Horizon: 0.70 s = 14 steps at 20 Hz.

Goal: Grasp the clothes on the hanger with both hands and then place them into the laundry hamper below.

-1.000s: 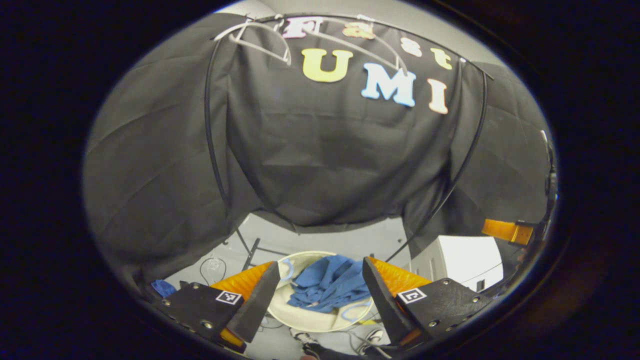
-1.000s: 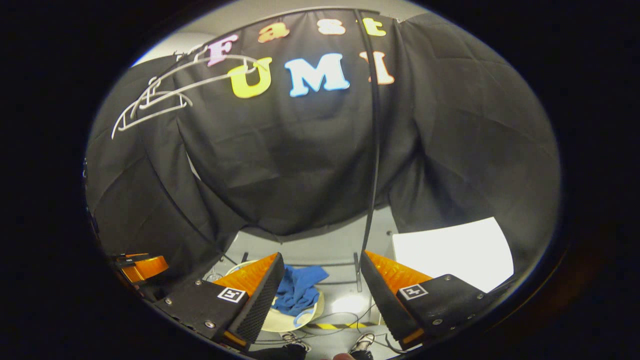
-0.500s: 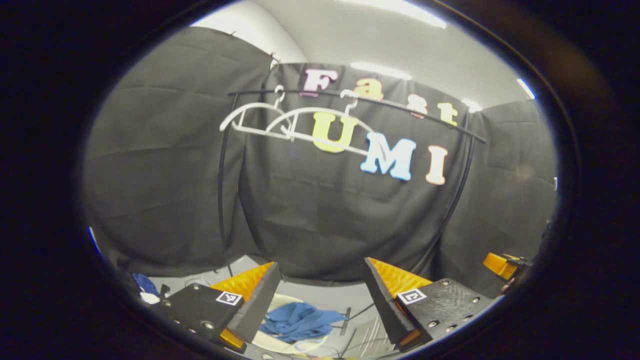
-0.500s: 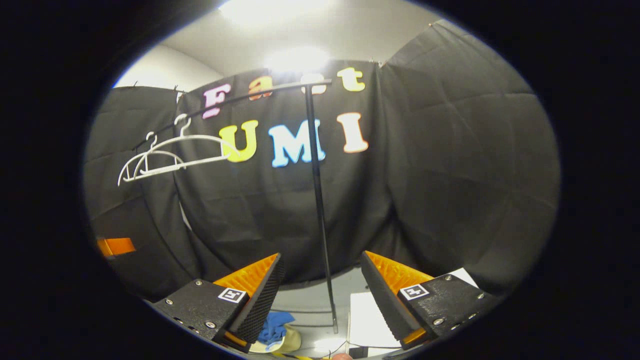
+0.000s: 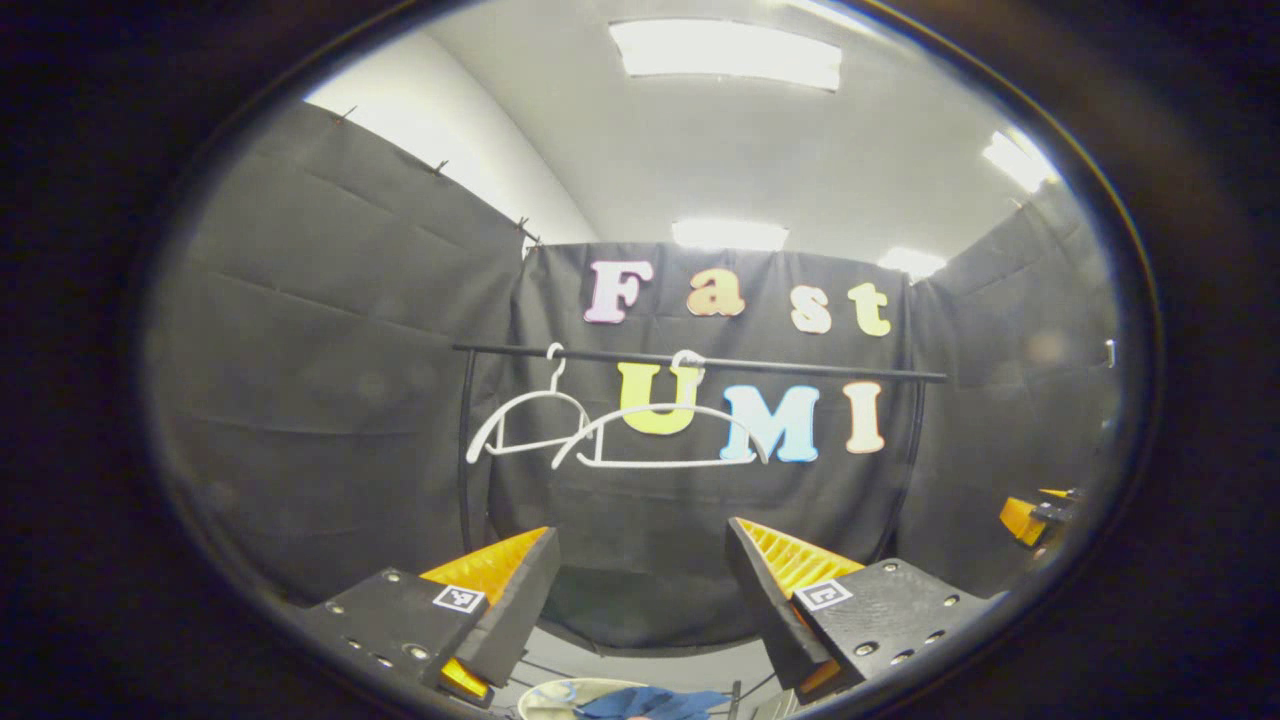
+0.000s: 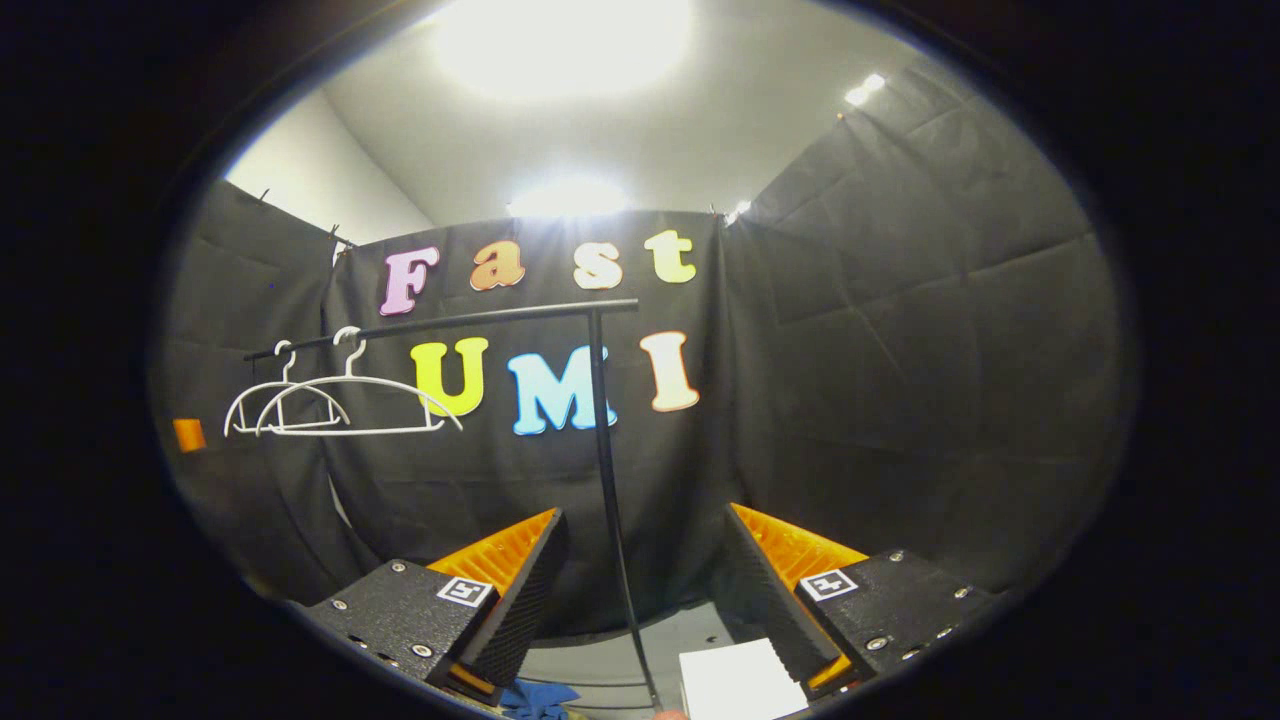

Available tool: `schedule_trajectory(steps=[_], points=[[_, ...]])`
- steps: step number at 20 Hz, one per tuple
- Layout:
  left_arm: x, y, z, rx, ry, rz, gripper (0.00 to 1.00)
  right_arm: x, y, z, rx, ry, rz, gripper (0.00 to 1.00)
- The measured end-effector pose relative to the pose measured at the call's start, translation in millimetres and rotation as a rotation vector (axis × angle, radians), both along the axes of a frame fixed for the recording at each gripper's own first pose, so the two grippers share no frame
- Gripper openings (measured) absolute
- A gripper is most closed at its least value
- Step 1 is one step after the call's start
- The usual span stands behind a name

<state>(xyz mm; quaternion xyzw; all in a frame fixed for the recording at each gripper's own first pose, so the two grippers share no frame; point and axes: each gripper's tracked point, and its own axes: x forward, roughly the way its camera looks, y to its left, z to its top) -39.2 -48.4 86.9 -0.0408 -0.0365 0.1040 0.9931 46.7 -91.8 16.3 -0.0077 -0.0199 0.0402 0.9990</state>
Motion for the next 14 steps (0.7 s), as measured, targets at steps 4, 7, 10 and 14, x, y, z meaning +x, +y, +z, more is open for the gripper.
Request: schedule_trajectory(steps=[4, 7, 10, 14], points=[[-26, 30, 13, -0.021, -0.094, 0.012, 0.96, -17, 15, 13, -0.025, -0.071, -0.009, 0.92], [-36, 51, -12, -0.073, -0.073, 0.032, 0.96, -21, 17, 10, -0.001, -0.059, -0.012, 0.95], [-42, 69, -16, -0.082, -0.088, 0.051, 0.96, -23, 15, 13, 0.011, -0.064, -0.031, 0.95], [-32, 79, -22, -0.069, -0.075, 0.052, 0.95, -26, 18, 17, -0.001, -0.06, -0.051, 0.95]])
